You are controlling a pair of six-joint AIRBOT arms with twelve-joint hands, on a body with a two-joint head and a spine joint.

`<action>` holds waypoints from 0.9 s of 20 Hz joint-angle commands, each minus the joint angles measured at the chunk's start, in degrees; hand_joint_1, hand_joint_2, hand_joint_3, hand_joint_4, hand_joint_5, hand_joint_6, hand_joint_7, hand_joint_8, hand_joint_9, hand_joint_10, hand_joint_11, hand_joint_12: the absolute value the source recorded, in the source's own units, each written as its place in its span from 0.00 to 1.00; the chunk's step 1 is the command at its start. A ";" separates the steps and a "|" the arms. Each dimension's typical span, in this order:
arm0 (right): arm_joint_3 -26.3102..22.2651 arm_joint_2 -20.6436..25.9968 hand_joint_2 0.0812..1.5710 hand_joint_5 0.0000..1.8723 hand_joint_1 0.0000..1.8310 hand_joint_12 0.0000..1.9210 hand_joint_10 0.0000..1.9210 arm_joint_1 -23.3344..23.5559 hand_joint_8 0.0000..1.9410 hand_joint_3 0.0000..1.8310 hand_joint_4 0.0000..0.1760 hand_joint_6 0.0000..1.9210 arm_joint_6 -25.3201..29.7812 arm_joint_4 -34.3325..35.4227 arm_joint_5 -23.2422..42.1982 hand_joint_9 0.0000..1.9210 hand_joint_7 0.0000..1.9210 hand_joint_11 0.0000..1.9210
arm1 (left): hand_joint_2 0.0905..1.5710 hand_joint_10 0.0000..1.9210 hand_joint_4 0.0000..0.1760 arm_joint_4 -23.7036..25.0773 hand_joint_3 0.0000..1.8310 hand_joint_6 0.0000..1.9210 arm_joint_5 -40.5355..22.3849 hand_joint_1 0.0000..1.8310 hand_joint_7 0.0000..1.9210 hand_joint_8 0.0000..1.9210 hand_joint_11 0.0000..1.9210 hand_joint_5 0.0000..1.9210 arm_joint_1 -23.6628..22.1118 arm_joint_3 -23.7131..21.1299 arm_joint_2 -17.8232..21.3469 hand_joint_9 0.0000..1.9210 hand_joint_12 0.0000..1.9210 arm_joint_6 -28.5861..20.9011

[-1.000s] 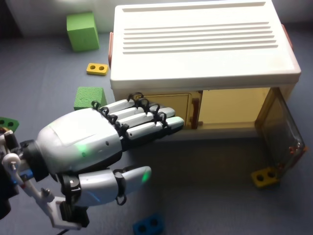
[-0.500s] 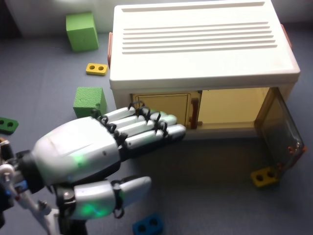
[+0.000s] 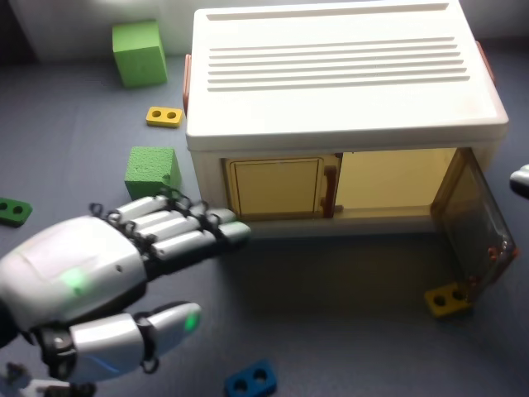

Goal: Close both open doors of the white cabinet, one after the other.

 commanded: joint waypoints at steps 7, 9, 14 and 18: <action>0.01 -0.59 0.92 0.05 0.00 0.00 0.00 2.71 0.00 0.00 0.00 0.00 -0.19 -2.31 2.11 0.02 0.04 0.05 | 1.00 0.00 0.00 -8.51 0.09 0.00 -14.09 0.00 0.03 0.00 0.00 0.03 4.93 -2.64 3.91 0.05 0.21 5.30; 0.05 -0.76 0.93 0.05 0.00 0.00 0.00 2.97 0.00 0.00 0.00 0.00 -0.19 -2.71 1.45 0.02 0.04 0.04 | 1.00 0.00 0.00 -10.18 0.09 0.00 -15.91 0.00 0.01 0.00 0.00 0.02 6.30 -3.14 4.54 0.03 0.20 6.22; -0.02 -1.26 0.93 0.03 0.00 0.00 0.00 4.13 0.00 0.00 0.00 0.00 -0.16 -4.28 0.80 0.01 0.02 0.03 | 1.00 0.00 0.00 -14.32 0.11 0.00 -20.56 0.00 0.05 0.00 0.00 0.06 9.23 -4.05 5.11 0.06 0.28 7.87; -0.10 -1.69 0.93 0.04 0.00 0.00 0.00 5.60 0.00 0.00 0.00 0.00 -0.13 -5.95 0.29 0.01 0.03 0.03 | 1.00 0.00 0.00 -16.62 0.08 0.00 -23.60 0.00 0.06 0.00 0.00 0.07 11.10 -4.78 5.98 0.07 0.29 8.97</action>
